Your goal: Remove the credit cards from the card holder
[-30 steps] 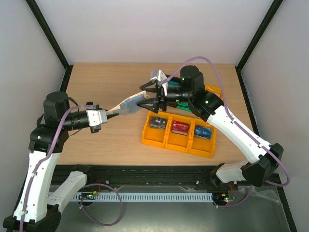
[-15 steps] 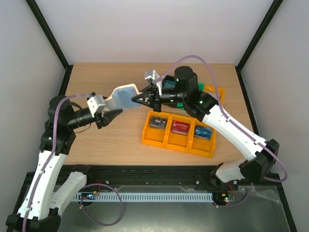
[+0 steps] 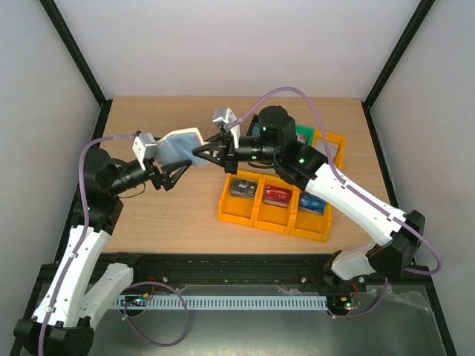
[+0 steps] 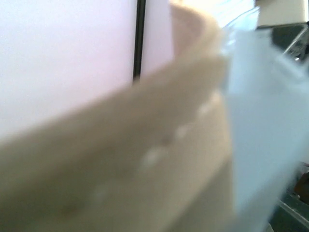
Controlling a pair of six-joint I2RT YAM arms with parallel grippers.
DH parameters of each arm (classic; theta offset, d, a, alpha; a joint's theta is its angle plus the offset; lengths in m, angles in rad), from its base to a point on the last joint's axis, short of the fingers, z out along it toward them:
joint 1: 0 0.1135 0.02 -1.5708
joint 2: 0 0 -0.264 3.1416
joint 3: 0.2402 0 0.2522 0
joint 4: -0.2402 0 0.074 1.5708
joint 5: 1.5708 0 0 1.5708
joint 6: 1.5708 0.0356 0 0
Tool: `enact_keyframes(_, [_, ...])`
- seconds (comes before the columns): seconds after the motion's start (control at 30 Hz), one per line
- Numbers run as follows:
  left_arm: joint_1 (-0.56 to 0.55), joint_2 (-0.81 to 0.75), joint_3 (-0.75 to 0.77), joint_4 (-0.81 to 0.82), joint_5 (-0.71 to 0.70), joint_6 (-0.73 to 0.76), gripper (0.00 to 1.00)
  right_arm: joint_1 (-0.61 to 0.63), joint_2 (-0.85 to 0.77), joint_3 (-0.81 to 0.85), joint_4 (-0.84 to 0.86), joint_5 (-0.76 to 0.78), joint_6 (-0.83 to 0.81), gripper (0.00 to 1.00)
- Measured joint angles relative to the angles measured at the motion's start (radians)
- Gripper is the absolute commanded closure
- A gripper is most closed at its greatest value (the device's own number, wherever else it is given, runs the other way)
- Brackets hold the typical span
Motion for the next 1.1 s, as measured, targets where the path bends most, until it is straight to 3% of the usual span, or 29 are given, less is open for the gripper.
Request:
enact_keyframes(0.07, [0.000,0.002,-0.003,0.032,0.023,-0.019,0.16,0.007,0.010,0.008,0.007,0.004,0.007,0.98])
enact_keyframes(0.1, [0.000,0.003,-0.003,0.043,0.031,-0.027,0.24,0.009,0.016,0.010,0.012,0.005,0.011,0.98])
enact_keyframes(0.23, [-0.001,0.005,-0.006,0.065,0.045,-0.049,0.72,0.011,0.035,0.022,0.021,0.008,0.019,0.95])
enact_keyframes(0.3, [-0.002,0.005,-0.008,0.068,0.055,-0.056,0.92,0.010,0.039,0.022,0.025,0.014,0.020,0.83])
enact_keyframes(0.33, [-0.003,0.005,-0.008,0.068,0.060,-0.055,0.97,0.009,0.039,0.022,0.026,0.020,0.019,0.76])
enact_keyframes(0.43, [-0.004,0.003,-0.010,0.066,0.079,-0.053,0.98,-0.004,0.038,0.022,0.030,0.019,0.010,0.59])
enact_keyframes(0.5, [-0.011,-0.003,-0.010,0.066,0.084,-0.051,0.98,-0.023,0.034,0.019,0.034,-0.005,0.013,0.54])
enact_keyframes(0.83, [-0.008,-0.008,-0.010,0.067,0.166,-0.053,0.98,-0.111,-0.018,0.018,0.011,-0.080,-0.015,0.51])
enact_keyframes(1.0, [-0.008,-0.008,-0.010,0.068,0.196,-0.046,0.98,-0.111,-0.017,0.020,-0.001,-0.109,-0.018,0.42])
enact_keyframes(1.1, [-0.008,-0.008,-0.010,0.068,0.201,-0.038,0.98,-0.111,-0.017,0.021,-0.003,-0.125,-0.014,0.47])
